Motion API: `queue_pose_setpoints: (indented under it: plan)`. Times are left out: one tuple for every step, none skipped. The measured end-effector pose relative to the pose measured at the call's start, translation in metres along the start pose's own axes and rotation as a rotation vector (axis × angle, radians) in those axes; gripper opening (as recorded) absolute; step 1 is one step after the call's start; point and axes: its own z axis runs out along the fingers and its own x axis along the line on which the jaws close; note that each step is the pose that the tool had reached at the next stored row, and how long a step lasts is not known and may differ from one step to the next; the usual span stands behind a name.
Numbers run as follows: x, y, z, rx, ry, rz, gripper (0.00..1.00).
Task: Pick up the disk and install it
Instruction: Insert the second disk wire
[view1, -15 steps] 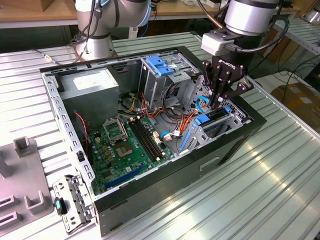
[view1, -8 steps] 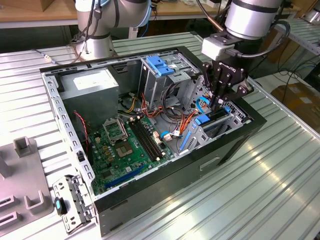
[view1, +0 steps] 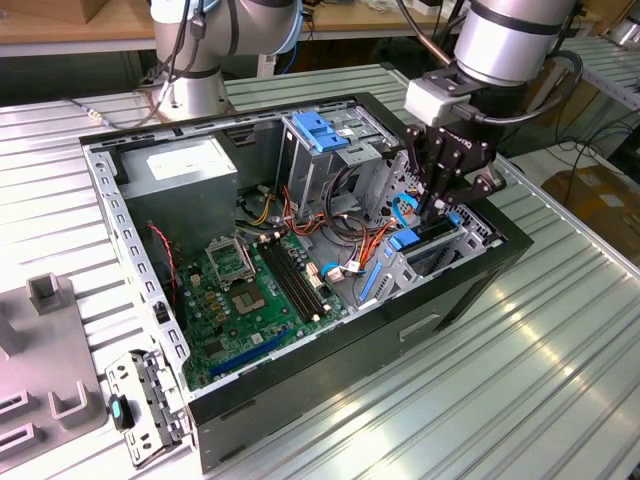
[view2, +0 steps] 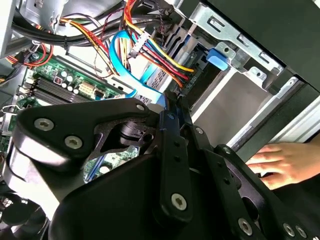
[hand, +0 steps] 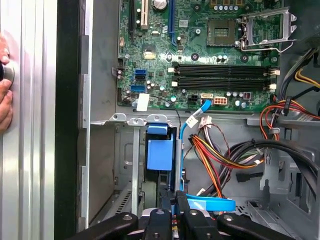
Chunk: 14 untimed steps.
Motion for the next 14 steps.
queue_pose_setpoints:
  plan:
    - [0.0015,0.0,0.0003,0.0016,-0.0011,0.0,0.16]
    - [0.0026,0.0,0.0006,0.0028,-0.0023,0.001,0.16]
    - [0.0029,0.0,0.0006,0.0042,-0.0034,0.001,0.16]
    - [0.0029,0.0,0.0006,0.0057,-0.0042,0.001,0.16]
    - [0.0029,0.0,0.0006,0.0072,-0.0055,0.001,0.16]
    - [0.003,0.0001,0.0007,0.008,-0.007,0.001,0.16]
    - [0.0031,0.0001,0.0008,0.0086,-0.0092,0.001,0.16]
    - [0.0035,0.0001,0.0009,0.0089,-0.0117,0.001,0.16]
    - [0.0045,0.0002,0.001,0.0091,-0.0162,0.002,0.16]
    - [0.0056,0.0003,0.0011,0.0093,-0.0215,0.002,0.16]
    - [0.0067,0.0003,0.0013,0.0094,-0.0256,0.002,0.16]
    - [0.0082,0.0003,0.0016,0.0096,-0.03,0.002,0.16]
    - [0.0098,0.0004,0.0019,0.0097,-0.0332,0.002,0.16]
    - [0.0115,0.0004,0.0022,0.0098,-0.0372,0.002,0.16]
